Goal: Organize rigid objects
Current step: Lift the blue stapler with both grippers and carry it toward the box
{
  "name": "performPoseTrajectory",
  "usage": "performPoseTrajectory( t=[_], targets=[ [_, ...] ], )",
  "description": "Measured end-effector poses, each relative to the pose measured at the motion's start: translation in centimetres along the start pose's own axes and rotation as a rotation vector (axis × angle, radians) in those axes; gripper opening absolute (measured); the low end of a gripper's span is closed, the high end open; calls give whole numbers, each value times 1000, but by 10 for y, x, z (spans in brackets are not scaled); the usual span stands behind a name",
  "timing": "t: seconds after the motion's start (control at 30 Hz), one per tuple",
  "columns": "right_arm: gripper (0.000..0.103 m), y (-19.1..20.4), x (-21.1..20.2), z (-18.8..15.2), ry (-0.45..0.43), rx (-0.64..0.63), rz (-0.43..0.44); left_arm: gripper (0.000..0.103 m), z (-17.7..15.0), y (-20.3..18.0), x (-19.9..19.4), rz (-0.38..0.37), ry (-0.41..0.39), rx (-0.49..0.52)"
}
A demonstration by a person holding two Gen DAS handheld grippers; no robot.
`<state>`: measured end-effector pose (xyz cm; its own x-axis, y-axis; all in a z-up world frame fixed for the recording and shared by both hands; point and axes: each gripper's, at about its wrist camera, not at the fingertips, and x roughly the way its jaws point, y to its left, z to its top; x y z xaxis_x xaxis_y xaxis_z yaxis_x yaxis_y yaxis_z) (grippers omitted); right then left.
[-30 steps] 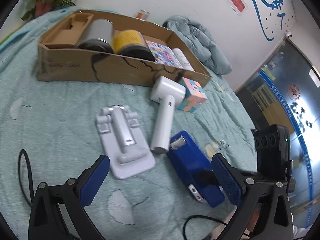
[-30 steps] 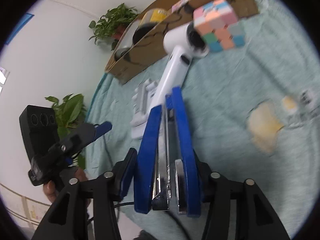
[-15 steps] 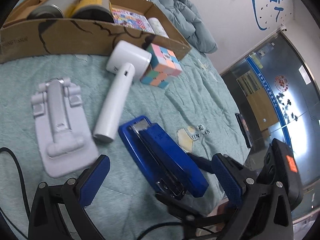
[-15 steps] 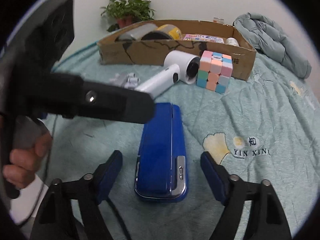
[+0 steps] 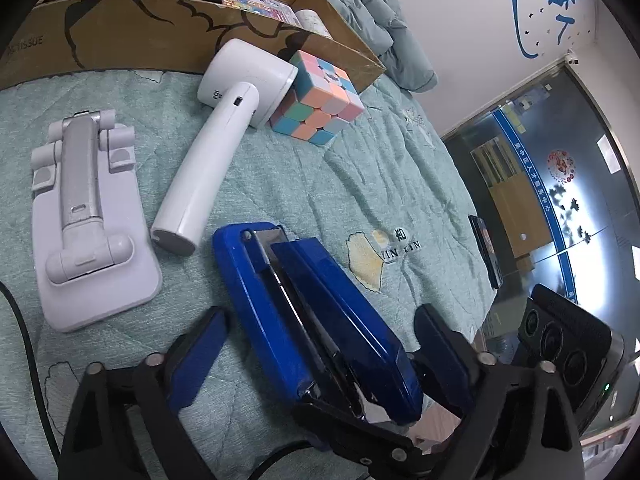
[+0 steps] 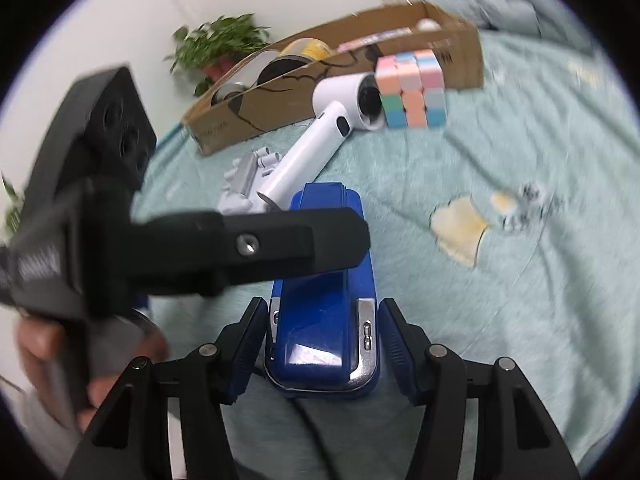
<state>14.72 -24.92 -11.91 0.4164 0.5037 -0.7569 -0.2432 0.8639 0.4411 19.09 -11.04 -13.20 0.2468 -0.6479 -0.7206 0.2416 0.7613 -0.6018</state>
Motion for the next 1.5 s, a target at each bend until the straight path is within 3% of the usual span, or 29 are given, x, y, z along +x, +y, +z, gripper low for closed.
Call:
performPoseTrajectory(
  t=[0.03,0.17,0.47,0.53,0.57,0.7,0.93,1.17,1.33,1.5],
  targets=[
    [57,-3,0,1,7,25,18,70,0,0,2,-12,17,0],
    [56,-9,-1,5,20,68,43,65,1,-1,3,-32,19,-2],
    [54,16,-5,13,-24,-18,7,44,12,-12,-30,-81,-77,39],
    [54,23,-9,20,-46,-47,6,42,20,-16,-38,-92,-100,49],
    [47,25,-9,24,-55,-56,6,41,23,-17,-41,-99,-104,53],
    [47,37,-14,47,-94,-101,24,41,42,-17,-52,-89,-141,51],
    [46,50,-12,95,-153,-155,21,41,91,-22,-81,-106,-199,93],
    [46,57,-10,155,-182,-191,8,41,169,-24,-96,-117,-234,96],
    [46,56,4,206,-164,-215,19,41,230,-17,-94,-108,-246,79],
    [46,39,35,255,-79,-219,45,41,282,7,-73,-106,-222,19]
  ],
)
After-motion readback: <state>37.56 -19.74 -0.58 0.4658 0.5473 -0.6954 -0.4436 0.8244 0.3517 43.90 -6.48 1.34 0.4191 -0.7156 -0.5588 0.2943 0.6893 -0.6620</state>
